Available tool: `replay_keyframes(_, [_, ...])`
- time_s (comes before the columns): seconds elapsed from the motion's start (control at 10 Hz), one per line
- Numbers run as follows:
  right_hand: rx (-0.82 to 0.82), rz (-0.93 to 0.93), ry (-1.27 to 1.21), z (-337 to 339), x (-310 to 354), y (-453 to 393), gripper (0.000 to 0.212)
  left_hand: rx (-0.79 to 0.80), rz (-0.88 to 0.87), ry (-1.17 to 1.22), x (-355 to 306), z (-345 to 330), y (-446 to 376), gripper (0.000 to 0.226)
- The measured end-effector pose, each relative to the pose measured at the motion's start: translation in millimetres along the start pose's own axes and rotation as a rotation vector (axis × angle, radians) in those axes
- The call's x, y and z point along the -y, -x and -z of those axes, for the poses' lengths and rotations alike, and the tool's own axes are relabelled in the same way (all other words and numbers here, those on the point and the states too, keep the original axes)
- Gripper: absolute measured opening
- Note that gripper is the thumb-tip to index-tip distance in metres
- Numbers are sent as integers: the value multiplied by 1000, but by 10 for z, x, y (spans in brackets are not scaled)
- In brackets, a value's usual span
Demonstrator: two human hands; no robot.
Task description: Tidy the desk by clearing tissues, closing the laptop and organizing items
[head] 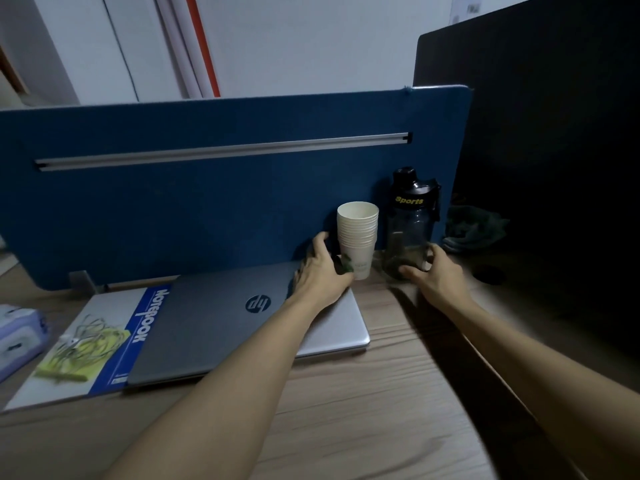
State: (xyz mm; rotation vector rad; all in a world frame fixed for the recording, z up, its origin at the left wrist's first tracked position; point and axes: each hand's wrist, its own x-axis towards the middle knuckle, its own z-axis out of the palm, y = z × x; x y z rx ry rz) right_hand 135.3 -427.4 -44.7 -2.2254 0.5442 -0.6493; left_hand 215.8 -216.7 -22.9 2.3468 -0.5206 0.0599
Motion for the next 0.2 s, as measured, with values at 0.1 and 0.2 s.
replay_keyframes(0.1, [-2,-22,5,20,91,189,54,38,-22,10,93,252,206,81])
replay_keyframes(0.2, [-57,19,-7,80,259,417,45,45,-41,-4,175,525,469,60])
